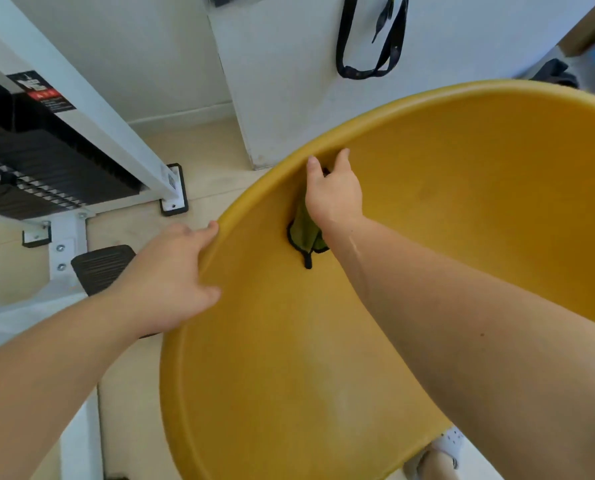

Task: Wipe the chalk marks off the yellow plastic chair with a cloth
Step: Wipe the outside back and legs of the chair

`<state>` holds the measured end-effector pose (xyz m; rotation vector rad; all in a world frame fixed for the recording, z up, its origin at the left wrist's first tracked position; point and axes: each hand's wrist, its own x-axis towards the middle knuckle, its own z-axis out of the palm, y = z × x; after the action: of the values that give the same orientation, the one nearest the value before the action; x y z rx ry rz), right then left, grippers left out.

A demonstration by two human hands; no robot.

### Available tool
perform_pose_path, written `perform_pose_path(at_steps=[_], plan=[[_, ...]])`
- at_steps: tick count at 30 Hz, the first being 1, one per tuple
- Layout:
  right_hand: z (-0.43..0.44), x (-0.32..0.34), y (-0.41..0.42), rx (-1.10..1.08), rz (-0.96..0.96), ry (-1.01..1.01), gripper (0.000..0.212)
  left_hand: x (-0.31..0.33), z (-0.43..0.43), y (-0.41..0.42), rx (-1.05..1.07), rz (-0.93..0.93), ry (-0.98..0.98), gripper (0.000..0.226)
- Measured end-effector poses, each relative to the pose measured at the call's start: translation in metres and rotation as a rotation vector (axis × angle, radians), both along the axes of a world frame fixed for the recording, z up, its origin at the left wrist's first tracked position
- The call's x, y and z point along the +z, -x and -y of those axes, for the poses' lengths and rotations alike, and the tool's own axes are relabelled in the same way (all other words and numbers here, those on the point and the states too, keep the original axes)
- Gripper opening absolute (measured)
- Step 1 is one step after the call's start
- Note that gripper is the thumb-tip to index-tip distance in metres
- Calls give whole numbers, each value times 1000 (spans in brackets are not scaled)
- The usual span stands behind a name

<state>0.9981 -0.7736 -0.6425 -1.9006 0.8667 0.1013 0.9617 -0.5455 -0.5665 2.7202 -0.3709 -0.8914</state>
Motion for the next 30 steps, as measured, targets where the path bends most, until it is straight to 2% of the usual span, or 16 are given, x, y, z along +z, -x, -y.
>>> perform_pose_path(at_steps=[7, 12, 14, 17, 20, 22, 24, 27, 30], plan=[[16, -4, 13, -268, 34, -33, 86, 0, -9, 63, 22, -44, 167, 83], [26, -14, 39, -258, 41, 14, 89, -2, -7, 118, 45, -98, 250, 85], [32, -15, 48, -250, 14, 4, 87, 0, -2, 141, -8, -127, 232, 90], [40, -13, 60, -214, -34, -12, 57, 6, 4, 165, -194, -187, 150, 95], [42, -8, 73, -155, -34, -40, 55, 15, 11, 152, -393, -249, 78, 73], [37, -4, 81, -108, -53, -11, 50, 21, 19, 124, -435, -181, 51, 54], [27, 2, 88, -51, -82, 30, 66, 25, 34, 91, -429, 33, 25, 50], [5, 11, 110, 85, -115, 111, 83, 28, 65, 45, -452, 263, -46, 59], [-24, 15, 152, 240, -109, 136, 92, 32, 97, 15, -654, 401, -158, 76]])
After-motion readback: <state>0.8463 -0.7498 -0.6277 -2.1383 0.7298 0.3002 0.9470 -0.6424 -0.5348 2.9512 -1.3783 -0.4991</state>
